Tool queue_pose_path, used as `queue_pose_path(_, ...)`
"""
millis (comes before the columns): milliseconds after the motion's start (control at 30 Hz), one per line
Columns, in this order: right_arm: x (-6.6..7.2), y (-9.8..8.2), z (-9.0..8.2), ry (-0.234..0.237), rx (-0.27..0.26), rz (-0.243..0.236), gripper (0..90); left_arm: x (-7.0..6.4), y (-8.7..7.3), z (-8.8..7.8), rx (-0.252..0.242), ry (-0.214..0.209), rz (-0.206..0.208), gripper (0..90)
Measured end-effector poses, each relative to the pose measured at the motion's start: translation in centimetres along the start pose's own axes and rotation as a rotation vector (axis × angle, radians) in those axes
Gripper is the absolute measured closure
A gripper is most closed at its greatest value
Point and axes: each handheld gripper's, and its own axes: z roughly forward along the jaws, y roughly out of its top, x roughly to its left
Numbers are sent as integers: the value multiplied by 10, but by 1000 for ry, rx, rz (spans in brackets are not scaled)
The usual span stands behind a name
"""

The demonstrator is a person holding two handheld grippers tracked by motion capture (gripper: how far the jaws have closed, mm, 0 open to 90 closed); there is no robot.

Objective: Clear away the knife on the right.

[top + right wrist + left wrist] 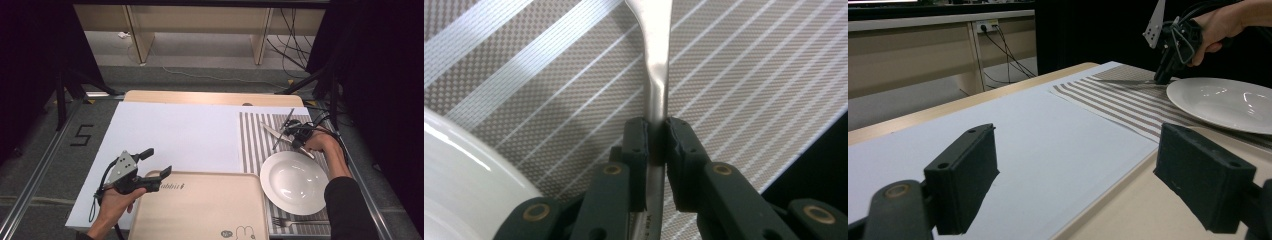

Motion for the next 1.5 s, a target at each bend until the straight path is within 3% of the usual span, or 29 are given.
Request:
queue_pose_path(267,-8,-6,-11,-30,-50,47,803,-1,0,1,0,-2,-5,164)
queue_pose_path(333,-9,-6,-14,-16,-63,85,803,-1,0,1,0,-2,-3,164)
queue_pose_path(567,-16,-7,-31,48,-195,197,803,0,0,0,2,0,-5,164)
queue_pose_path(733,-17,-8,-43,86,-245,271,803,0,0,0,-1,1,-3,164)
queue_pose_path(800,-17,-9,-47,85,-260,273,803,0,0,0,0,1,-5,164)
queue_pose_path(833,-19,-10,-47,81,-276,250,803,0,0,0,1,1,-4,164)
queue_pose_path(867,-17,-10,-49,95,-286,276,803,0,0,0,1,1,-4,164)
queue_pose_path(967,-17,-11,-55,108,-323,284,803,0,0,0,2,2,-4,164)
queue_pose_path(1200,-5,-19,-66,154,-435,294,803,1,0,0,1,3,-8,164)
queue_pose_path(1300,2,-23,-71,202,-473,333,803,1,-1,0,2,3,-7,164)
queue_pose_path(1333,3,-24,-71,203,-497,314,803,1,-1,1,-6,0,-10,164)
queue_pose_path(1467,16,-26,-76,226,-556,332,803,1,-1,1,-7,2,-12,164)
queue_pose_path(1500,20,-27,-80,257,-549,351,804,1,0,0,1,9,-8,164)
